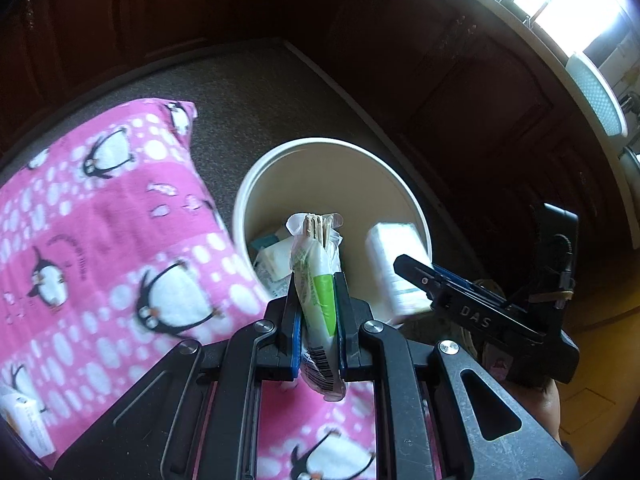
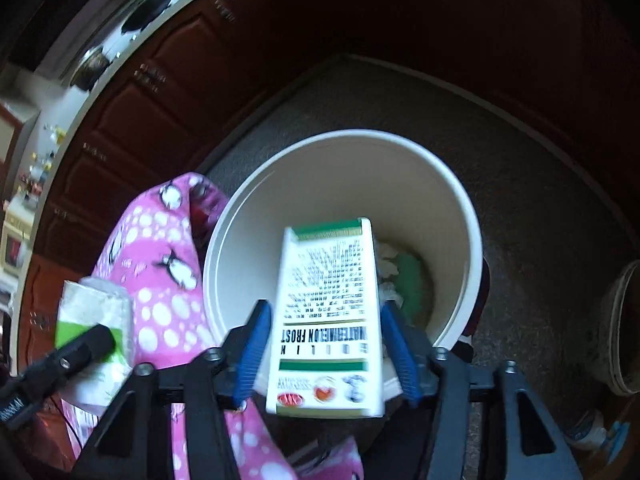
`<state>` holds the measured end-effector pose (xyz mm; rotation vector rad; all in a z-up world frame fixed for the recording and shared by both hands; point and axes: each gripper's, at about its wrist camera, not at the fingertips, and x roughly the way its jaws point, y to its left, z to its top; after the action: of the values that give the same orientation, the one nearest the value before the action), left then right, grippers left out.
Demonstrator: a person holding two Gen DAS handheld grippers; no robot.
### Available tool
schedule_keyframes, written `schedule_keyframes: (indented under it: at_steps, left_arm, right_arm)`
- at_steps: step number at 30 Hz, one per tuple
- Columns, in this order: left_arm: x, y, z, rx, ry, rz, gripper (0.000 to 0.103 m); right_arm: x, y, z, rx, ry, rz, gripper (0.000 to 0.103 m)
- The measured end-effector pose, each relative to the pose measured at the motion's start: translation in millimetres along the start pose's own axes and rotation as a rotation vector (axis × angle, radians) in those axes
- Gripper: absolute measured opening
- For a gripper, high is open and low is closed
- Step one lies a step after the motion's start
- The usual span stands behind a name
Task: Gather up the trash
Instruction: 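Carry tissue pack and Watermelon Frost box over the white bin and release both, then move both open grippers back over the table toward the last two boxes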
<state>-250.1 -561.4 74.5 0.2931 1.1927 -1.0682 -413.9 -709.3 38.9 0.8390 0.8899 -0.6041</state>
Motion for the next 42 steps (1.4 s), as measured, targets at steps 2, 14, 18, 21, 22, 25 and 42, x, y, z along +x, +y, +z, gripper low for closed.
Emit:
schedule_keyframes:
  at_steps: [2,14,18,21,22,25,42]
  left_arm:
    - [7,-2,2,-0.007,0.002,-0.016,0.013]
    - [13,-3,-8,0.018,0.006,0.018,0.050]
    - [-1,0,-14,0.018,-0.014,0.044,0.050]
    - [-12,4,-17,0.018,-0.037,0.068,0.050]
    - [-16,5,-18,0.020,-0.042,0.073,0.050]
    - [-28,8,-24,0.020,-0.057,0.092,0.050]
    - [-90,49,-53,0.007,-0.164,0.206,0.050]
  right_arm:
    - [-2,-3,0,0.003,-0.008,-0.025,0.059]
    - [-16,-11,-11,0.021,-0.014,-0.003,0.060]
    - [-21,-4,-12,0.000,-0.016,-0.005,0.060]
    - [-24,3,-14,-0.016,-0.019,-0.002,0.062]
    - [-24,6,-15,-0.021,-0.021,-0.003,0.063]
    - [-26,15,-19,-0.038,-0.016,-0.001,0.064]
    - [-48,101,-45,-0.195,-0.033,0.071,0.068]
